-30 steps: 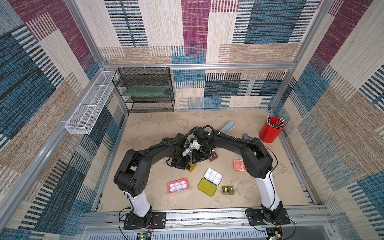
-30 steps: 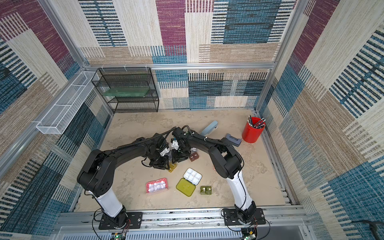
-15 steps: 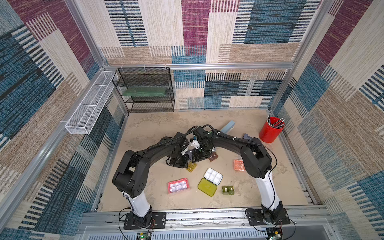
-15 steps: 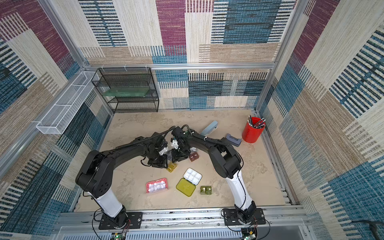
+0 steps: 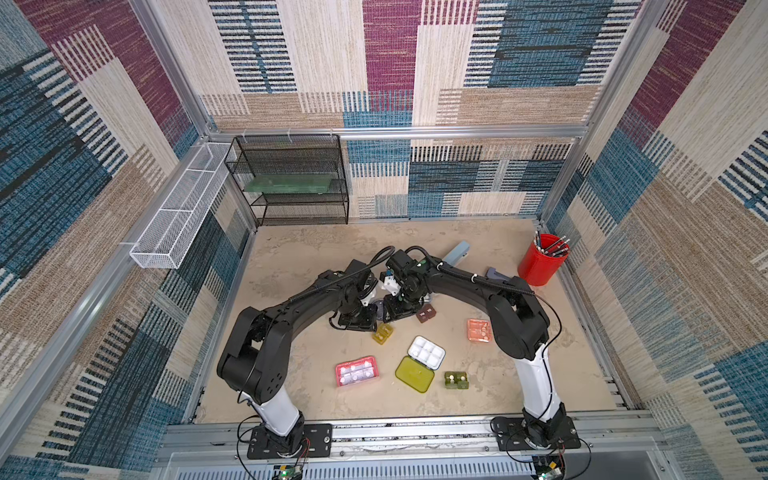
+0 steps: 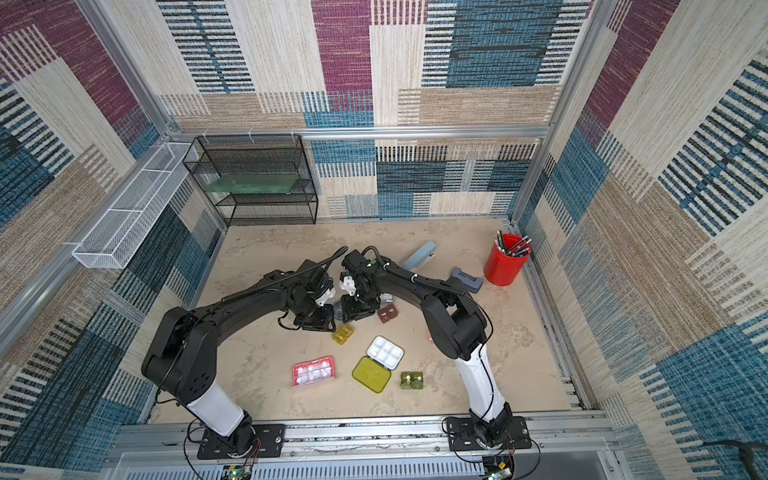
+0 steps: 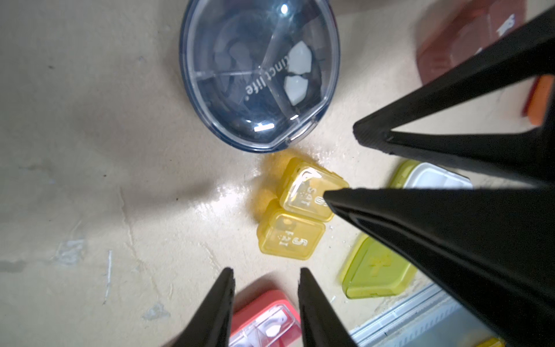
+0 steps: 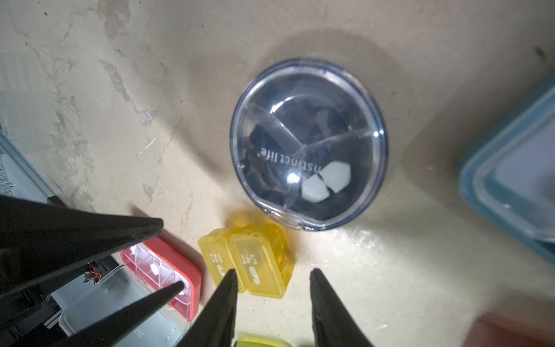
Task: Close pillboxes
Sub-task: Close the lid on the pillbox.
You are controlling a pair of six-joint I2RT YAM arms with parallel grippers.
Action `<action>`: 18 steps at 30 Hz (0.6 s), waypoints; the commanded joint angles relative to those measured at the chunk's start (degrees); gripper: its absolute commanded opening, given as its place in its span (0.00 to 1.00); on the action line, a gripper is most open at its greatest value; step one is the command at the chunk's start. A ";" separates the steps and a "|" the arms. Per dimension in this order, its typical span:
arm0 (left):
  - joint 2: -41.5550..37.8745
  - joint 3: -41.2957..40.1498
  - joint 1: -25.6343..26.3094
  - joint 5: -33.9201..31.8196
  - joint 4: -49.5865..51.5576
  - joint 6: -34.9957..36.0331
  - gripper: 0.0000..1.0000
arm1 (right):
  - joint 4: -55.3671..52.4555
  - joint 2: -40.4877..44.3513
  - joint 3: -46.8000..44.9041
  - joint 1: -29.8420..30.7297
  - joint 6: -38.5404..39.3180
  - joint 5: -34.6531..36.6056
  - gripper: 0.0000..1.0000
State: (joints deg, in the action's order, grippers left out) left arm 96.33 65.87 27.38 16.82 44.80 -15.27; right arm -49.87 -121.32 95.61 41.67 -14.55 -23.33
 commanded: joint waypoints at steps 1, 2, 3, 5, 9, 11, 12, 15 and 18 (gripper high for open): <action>-0.81 1.00 -0.04 0.14 1.15 -0.55 0.39 | -0.06 1.29 0.37 0.08 -0.83 1.18 0.43; -1.04 1.34 -0.04 0.21 1.37 -0.55 0.39 | -0.05 1.59 0.34 0.08 -0.84 1.35 0.43; -1.41 1.58 -0.04 0.23 1.42 -0.64 0.39 | -0.06 1.84 0.33 0.08 -0.97 1.44 0.43; -2.56 1.98 -0.04 0.24 1.40 -0.79 0.39 | -0.06 2.46 0.18 0.08 -1.04 1.65 0.43; -5.19 2.84 -0.04 0.30 1.27 -0.66 0.40 | 0.02 4.08 -0.48 -0.01 -1.36 2.33 0.43; -6.51 3.21 -0.04 0.81 1.17 -0.55 0.40 | 0.03 5.05 -1.01 -0.18 -1.50 2.55 0.43; -7.09 3.26 -0.04 1.16 0.95 -0.50 0.40 | 0.11 5.56 -1.39 -0.27 -1.67 2.63 0.43; -9.32 3.04 -0.04 2.20 -0.35 -0.55 0.41 | 0.29 7.31 -2.89 -0.69 -1.92 3.15 0.44; -11.31 2.39 -0.04 3.27 -1.92 -0.55 0.42 | 0.63 9.23 -4.54 -1.13 -2.38 3.51 0.45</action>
State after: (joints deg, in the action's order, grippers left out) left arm 86.35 68.60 27.38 18.35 44.77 -15.33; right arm -50.02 -113.71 91.85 40.82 -16.10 -20.84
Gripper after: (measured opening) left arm 0.415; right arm 0.450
